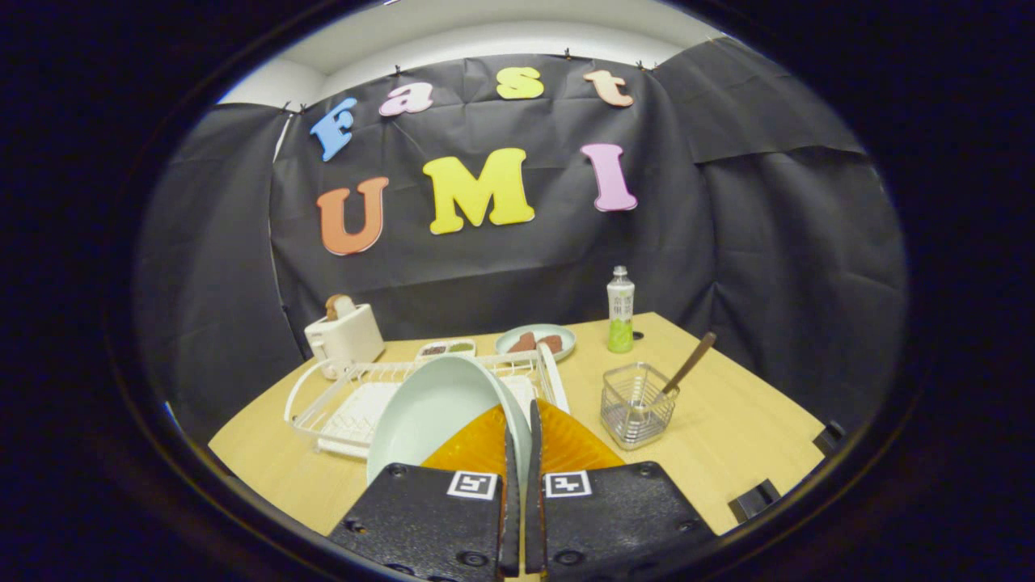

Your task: Take the plate from the dish rack, then take the spoon from the basket and place it into the plate.

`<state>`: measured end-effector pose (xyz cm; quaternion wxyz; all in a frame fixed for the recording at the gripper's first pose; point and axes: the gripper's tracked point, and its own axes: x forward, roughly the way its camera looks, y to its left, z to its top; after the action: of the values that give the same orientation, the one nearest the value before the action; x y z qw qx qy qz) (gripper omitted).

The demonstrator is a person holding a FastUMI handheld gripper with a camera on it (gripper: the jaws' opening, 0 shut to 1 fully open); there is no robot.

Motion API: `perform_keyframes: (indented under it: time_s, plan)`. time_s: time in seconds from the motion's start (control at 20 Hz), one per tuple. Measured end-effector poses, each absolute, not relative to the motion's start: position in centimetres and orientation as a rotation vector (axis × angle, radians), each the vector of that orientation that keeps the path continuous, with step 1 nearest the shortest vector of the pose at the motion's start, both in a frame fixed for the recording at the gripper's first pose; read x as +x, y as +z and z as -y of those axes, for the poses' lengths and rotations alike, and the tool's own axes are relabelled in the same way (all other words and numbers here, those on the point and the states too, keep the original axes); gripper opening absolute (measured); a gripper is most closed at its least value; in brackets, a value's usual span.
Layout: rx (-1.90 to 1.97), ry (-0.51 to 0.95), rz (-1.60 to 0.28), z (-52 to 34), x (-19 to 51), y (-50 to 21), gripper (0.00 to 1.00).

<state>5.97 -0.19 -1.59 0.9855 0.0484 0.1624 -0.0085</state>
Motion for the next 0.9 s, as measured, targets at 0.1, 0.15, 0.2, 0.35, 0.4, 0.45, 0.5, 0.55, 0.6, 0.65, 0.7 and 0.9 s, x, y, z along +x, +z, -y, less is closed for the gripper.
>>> perform_keyframes:
  time_s: [0.1,0.15,0.2,0.35,0.4,0.45,0.5,0.55,0.6,0.65,0.7,0.9]
  plan:
    - [0.120,-0.011,-0.377,0.6,5.2,-4.0,0.08]
    - [0.131,-0.014,-0.399,0.9,5.1,-5.0,0.08]
    - [0.142,-0.017,-0.419,1.2,5.0,-5.9,0.08]
    - [0.144,-0.008,-0.477,1.2,4.6,-8.2,0.08]
    - [0.138,-0.010,-0.497,1.5,4.6,-8.8,0.08]
    - [0.146,-0.008,-0.503,1.7,4.9,-9.2,0.10]
    - [0.156,-0.021,-0.504,2.1,5.0,-9.2,0.12]
    - [0.158,-0.033,-0.500,2.5,5.2,-9.1,0.15]
    - [0.154,-0.047,-0.488,2.8,5.3,-8.9,0.16]
    - [0.147,-0.055,-0.473,3.1,5.3,-8.6,0.29]
    - [0.141,-0.058,-0.450,3.3,5.3,-8.1,0.43]
    - [0.105,-0.084,-0.347,4.7,5.1,-5.6,0.85]
